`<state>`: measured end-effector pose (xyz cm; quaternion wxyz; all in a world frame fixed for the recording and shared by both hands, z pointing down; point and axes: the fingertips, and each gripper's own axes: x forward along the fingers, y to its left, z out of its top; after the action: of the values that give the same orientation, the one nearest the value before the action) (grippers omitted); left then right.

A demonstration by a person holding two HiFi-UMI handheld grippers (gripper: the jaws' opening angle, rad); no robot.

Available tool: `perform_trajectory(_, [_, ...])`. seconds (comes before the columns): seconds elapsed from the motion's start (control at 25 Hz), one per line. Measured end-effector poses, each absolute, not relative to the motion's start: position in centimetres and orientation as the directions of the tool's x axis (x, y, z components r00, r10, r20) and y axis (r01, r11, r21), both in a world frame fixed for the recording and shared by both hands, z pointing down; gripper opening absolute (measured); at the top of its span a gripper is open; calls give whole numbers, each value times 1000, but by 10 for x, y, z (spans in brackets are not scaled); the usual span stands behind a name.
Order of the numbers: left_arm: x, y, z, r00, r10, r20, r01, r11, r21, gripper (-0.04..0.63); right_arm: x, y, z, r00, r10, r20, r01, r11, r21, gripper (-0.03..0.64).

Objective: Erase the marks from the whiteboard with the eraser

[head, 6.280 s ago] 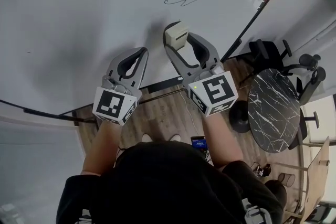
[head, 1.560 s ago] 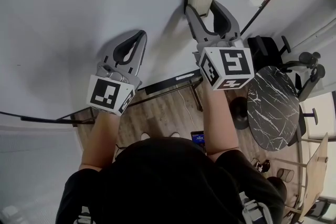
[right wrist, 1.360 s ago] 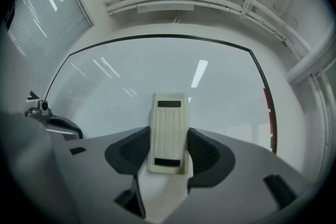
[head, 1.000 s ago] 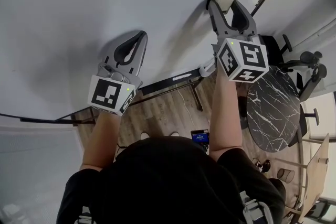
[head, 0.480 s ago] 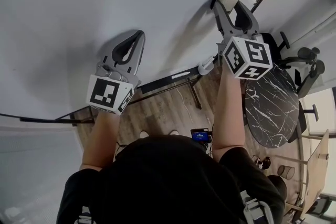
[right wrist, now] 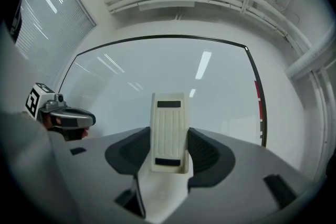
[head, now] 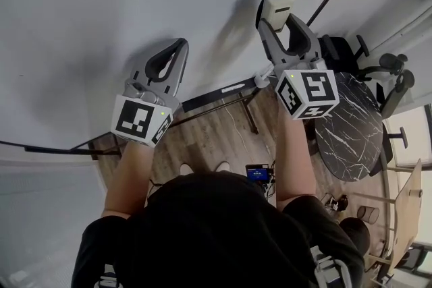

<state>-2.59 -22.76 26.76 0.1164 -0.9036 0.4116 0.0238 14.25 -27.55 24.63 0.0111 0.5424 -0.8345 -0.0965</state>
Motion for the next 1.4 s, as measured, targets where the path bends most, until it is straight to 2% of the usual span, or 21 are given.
perform_trajectory(0.32, [-36, -206, 297, 681, -726, -95, -730, -662, -172, 8, 76, -234, 301, -528, -849, -28, -832, 511, 215, 224])
perform_trajectory(0.6, [-36, -189, 333, 723, -688, -54, -688, -712, -137, 8, 46, -211, 347, -621, -784, -14, -782, 619, 71, 224])
perform_trajectory(0.8, [-41, -166, 369, 746, -666, -32, -665, -740, -101, 8, 23, -184, 389, -664, -748, 22, -746, 664, 52, 224])
perform_trajectory(1.04, [-51, -152, 403, 745, -667, -10, -666, -744, -62, 8, 15, -165, 422, -712, -702, 1, -702, 712, -33, 225])
perform_trajectory(1.4, [-59, -136, 428, 742, -670, 26, -667, -742, -71, 8, 24, -154, 430, -733, -680, -21, -680, 733, -10, 225])
